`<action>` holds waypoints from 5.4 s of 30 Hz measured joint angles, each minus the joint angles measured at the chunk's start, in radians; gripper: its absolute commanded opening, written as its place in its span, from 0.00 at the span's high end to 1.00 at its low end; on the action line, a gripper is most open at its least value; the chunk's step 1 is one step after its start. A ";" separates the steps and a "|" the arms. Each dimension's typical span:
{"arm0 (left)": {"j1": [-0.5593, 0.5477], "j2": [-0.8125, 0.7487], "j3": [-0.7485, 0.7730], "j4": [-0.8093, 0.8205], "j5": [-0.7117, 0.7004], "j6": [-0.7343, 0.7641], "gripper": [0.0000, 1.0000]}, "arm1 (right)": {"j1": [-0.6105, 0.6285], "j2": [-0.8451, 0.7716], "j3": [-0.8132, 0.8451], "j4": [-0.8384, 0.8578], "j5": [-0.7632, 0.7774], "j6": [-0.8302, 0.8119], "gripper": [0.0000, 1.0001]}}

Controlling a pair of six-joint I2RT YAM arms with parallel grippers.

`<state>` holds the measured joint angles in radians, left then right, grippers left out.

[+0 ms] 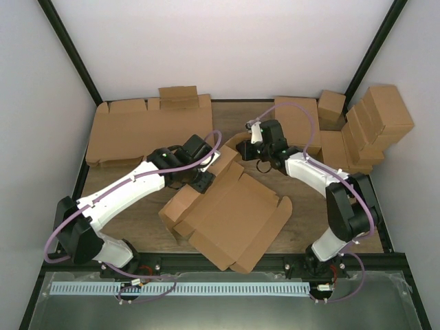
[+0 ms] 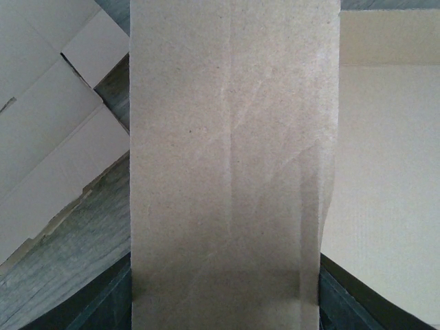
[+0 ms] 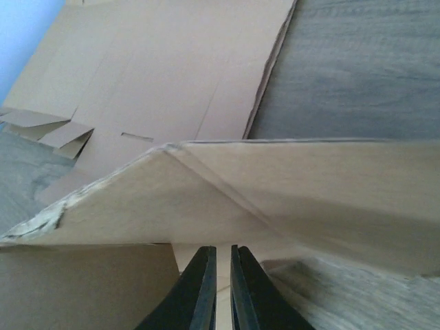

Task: Fold the paper box

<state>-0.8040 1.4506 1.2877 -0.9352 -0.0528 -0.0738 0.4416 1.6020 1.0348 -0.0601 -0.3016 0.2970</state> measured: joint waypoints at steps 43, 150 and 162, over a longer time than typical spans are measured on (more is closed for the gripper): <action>0.000 0.000 -0.007 0.011 0.005 0.005 0.41 | -0.067 -0.375 -0.459 0.081 -0.081 0.114 0.53; -0.001 -0.016 -0.022 0.014 0.003 0.003 0.41 | -0.134 -0.206 -0.501 0.674 -0.076 -0.055 0.14; -0.001 -0.041 -0.033 0.028 0.059 0.003 0.41 | -0.188 -0.100 -0.501 0.776 -0.186 -0.086 0.24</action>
<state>-0.8051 1.4097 1.2545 -0.9073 0.0063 -0.0708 0.2535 1.5021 0.5335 0.7162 -0.4877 0.2111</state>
